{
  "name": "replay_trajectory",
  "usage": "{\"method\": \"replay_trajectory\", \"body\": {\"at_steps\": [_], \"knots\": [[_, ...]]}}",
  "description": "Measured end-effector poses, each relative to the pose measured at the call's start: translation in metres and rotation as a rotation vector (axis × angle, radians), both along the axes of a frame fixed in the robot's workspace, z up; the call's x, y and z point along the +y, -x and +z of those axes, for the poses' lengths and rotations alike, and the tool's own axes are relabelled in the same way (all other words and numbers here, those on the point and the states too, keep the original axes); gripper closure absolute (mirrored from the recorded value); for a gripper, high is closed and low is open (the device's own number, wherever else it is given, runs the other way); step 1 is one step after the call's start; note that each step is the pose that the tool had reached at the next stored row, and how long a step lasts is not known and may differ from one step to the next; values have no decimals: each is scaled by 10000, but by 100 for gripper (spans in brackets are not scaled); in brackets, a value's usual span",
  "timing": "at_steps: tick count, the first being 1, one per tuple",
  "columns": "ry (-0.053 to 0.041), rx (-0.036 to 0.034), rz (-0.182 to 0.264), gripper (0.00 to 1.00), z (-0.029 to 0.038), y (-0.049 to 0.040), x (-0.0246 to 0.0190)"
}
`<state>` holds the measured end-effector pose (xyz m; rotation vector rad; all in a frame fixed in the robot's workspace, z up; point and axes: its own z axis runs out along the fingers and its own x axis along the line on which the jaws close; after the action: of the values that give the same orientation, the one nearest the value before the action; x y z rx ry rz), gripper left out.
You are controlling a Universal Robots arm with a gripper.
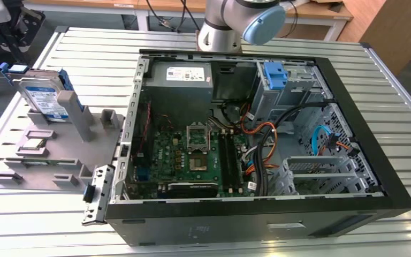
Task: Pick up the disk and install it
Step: 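Pick up the disk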
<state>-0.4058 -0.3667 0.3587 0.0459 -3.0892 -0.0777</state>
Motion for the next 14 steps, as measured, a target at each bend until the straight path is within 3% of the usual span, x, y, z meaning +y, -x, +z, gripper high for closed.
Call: {"method": "replay_trajectory", "body": {"at_steps": [14], "knots": [[0,0,187,89,0,0,0]]}}
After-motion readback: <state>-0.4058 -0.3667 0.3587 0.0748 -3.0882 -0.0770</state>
